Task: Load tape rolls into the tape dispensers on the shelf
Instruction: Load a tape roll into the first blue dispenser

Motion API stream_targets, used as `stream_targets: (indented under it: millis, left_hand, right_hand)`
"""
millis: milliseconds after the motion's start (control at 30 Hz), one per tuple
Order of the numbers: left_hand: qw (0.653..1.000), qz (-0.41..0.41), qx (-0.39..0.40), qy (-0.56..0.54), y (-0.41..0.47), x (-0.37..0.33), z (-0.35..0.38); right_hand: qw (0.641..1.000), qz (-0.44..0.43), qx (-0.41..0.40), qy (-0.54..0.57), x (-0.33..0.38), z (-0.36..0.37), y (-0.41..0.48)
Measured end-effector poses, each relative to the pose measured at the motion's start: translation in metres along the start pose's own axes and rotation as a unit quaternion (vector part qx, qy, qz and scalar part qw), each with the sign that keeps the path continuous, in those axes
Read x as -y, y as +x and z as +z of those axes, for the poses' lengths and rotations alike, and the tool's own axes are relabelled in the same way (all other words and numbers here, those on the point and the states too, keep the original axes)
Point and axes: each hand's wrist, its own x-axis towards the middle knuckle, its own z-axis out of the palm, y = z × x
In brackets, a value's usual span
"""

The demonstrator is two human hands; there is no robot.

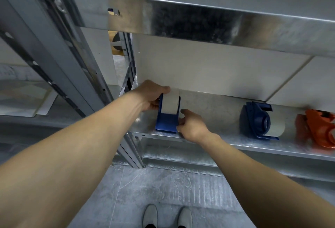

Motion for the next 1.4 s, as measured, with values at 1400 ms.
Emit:
stream_targets:
  millis: [1400]
  left_hand:
    - [0.999,-0.005,-0.048,-0.001,-0.024,0.011,0.001]
  right_hand:
    - [0.97,-0.05,-0.215,0.1,0.008,-0.051,-0.014]
